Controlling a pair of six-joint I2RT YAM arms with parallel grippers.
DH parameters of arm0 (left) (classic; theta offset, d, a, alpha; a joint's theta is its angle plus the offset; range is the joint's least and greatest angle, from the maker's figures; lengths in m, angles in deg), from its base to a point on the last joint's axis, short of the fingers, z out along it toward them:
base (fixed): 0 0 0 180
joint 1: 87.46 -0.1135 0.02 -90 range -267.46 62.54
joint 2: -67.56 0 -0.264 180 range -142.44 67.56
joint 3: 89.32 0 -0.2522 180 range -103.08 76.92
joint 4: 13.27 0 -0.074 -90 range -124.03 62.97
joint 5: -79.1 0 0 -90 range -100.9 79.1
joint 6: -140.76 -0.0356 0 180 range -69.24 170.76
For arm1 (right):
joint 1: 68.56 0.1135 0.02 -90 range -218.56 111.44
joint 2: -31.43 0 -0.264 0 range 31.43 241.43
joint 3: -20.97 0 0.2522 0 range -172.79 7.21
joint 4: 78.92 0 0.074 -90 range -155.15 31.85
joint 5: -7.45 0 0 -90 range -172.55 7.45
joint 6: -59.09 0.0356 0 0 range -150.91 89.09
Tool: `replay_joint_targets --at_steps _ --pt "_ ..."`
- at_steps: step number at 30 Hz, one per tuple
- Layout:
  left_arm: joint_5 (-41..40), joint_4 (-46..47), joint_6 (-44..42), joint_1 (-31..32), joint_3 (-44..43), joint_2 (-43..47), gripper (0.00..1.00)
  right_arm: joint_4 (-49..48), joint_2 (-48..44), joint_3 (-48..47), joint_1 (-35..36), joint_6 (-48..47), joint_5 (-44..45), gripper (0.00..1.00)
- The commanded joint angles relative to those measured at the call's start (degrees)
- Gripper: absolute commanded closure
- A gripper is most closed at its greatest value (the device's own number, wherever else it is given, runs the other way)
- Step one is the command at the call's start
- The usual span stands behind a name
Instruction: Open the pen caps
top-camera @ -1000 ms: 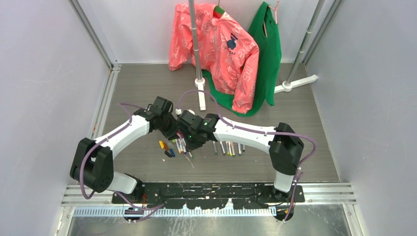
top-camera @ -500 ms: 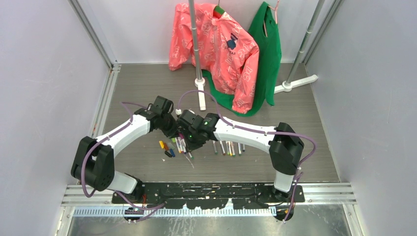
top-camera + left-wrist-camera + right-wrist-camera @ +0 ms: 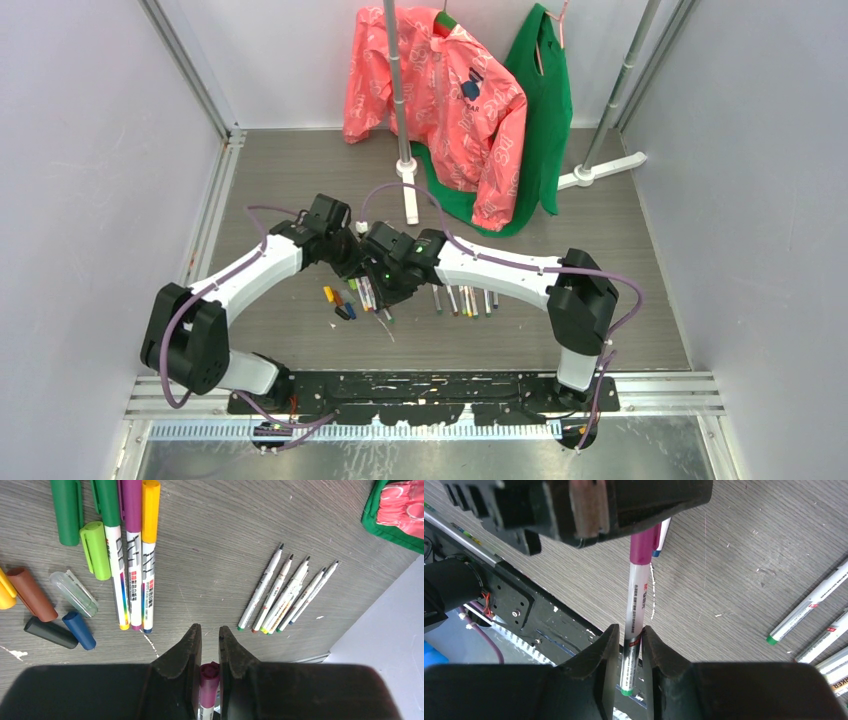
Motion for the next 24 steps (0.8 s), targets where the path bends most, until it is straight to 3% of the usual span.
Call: replay_joint_targets --at_steps 1,3,6,7,24 --pt "2.24 2.33 -0.66 0.18 -1.98 1.88 1.0 -2.34 -0.18 -1.35 -0.69 -0.6 -0.95 0.71" --pt "2.2 2.04 -0.81 0.17 -2.23 1.83 1.0 -2.43 -0.17 -1.15 -0.87 -0.6 -0.95 0.76" --pt "1.79 1.99 -0.44 0.17 -2.45 1.78 1.0 -2.51 -0.17 -0.75 -1.0 -0.47 -0.95 0.97" --pt "1.56 2.0 -0.13 0.12 -2.55 1.63 1.0 -2.6 -0.29 -0.44 -0.98 -0.43 -0.99 0.99" --pt "0.74 5.63 7.32 -2.43 -7.87 -3.07 1.0 -7.14 -13.4 18.1 -1.1 1.39 -2.93 0.99"
